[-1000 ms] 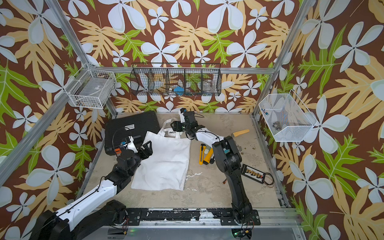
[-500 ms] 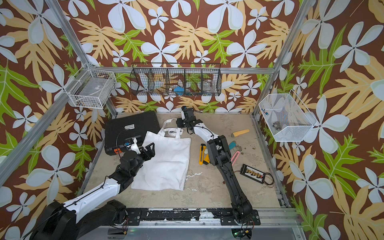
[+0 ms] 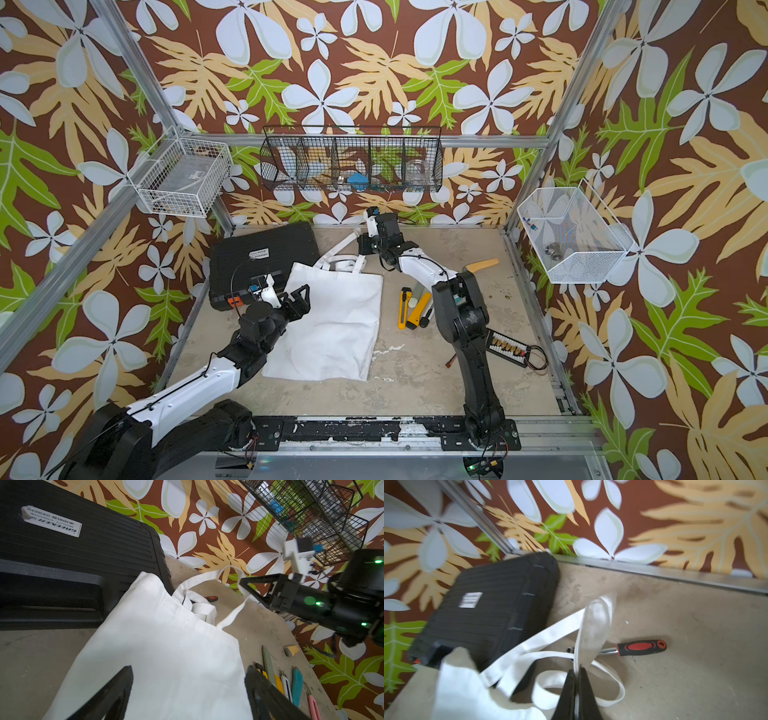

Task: Place the art knife into the pouch
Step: Open the pouch at the center of the board.

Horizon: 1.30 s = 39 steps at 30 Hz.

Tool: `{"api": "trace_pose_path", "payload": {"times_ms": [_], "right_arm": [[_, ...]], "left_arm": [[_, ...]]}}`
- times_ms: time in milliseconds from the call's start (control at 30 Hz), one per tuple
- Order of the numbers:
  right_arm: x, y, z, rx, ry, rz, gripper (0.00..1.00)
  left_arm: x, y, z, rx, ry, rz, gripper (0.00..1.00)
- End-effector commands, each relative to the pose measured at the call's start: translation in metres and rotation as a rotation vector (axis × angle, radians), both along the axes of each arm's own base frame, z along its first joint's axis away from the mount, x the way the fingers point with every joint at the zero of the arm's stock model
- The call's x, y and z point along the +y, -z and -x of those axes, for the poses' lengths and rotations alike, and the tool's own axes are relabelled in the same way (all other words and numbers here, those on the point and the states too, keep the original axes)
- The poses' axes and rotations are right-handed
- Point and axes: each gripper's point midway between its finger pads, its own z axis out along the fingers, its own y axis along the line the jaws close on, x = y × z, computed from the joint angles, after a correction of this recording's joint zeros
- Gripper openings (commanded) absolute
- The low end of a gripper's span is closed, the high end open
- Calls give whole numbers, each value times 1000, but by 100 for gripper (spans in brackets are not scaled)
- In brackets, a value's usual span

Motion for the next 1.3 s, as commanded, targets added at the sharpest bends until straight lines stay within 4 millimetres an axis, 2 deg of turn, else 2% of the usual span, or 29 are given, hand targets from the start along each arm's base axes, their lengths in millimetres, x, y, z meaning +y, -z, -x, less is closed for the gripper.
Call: {"api": "trace_pose_path", "payload": {"times_ms": [0,67,200,267,367,500,567,667,733,800,933,1033,1167,1267], "right_arm": [[4,-49,34,-119,-76,-38,0],[4,-67,68,-149,-122,-33,0],[-7,-88,129,-196,-179,-17,0],[-9,-96,166,-229,-233,-10,0],[-5,-99,229,-291,-336,10,0],[-2,-100,296,-330,-485,-80,0],[2,-87,326,-317,-535,-56,0],[10,-50,383,-312,-618,10,0],[12,-23,417,-307,-687,39,0],[11,-8,428,-299,-672,48,0],[11,-1,426,-288,-656,42,0],[9,0,426,-282,-658,53,0],[6,7,427,-268,-653,61,0],[5,20,424,-246,-647,106,0]], "left_arm": [[1,-12,-4,-19,-17,12,87],[0,-25,-9,-36,-24,19,87],[-6,-50,-19,-56,-20,42,88],[-10,-61,-23,-64,-8,67,88],[-18,-70,-28,-37,21,62,88],[-25,-75,-33,24,45,44,88],[-28,-79,-33,51,64,2,88],[-29,-87,-32,77,93,-69,88],[-31,-82,-30,122,125,-144,88],[-36,-70,-30,180,173,-208,88],[-49,-22,-31,325,263,-273,89],[-64,4,-33,391,341,-289,92],[-83,22,-42,441,407,-381,96],[-102,22,-47,444,460,-439,100]]}}
